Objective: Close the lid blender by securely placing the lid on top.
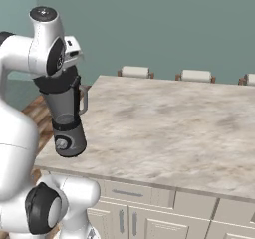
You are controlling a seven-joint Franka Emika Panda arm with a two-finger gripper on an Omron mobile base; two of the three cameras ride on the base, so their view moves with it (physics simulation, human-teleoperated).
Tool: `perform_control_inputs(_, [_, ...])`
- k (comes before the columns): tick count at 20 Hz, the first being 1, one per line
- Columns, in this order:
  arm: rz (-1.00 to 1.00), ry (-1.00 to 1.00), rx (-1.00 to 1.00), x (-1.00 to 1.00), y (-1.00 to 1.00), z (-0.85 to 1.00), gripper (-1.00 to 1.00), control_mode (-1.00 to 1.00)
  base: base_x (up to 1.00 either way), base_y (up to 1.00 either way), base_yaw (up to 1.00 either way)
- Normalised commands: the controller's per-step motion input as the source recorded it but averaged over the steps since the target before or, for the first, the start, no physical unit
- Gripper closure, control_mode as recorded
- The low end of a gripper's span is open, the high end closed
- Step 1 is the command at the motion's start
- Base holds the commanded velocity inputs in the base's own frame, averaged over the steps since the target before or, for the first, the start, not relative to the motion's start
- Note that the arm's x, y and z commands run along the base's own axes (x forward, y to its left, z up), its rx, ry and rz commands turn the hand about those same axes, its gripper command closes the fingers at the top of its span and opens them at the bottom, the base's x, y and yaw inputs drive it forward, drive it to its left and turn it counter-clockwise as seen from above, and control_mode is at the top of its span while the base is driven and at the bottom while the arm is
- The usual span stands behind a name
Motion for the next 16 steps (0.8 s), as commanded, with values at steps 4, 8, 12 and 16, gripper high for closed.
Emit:
perform_control_inputs(4, [0.00, 0.06, -0.04, 0.08, 0.00, -0.46, 1.00, -1.00, 0.00, 0.00, 0.00])
perform_control_inputs(8, [0.00, 0.15, -0.02, 0.18, 0.18, -0.02, 1.00, -1.00, 0.00, 0.00, 0.00])
perform_control_inputs(12, [0.00, 0.12, -0.03, 0.12, 0.29, 0.13, 1.00, -1.00, 0.00, 0.00, 0.00])
perform_control_inputs(16, [0.00, 0.08, -0.07, 0.06, 0.36, 0.19, 1.00, -1.00, 0.00, 0.00, 0.00])
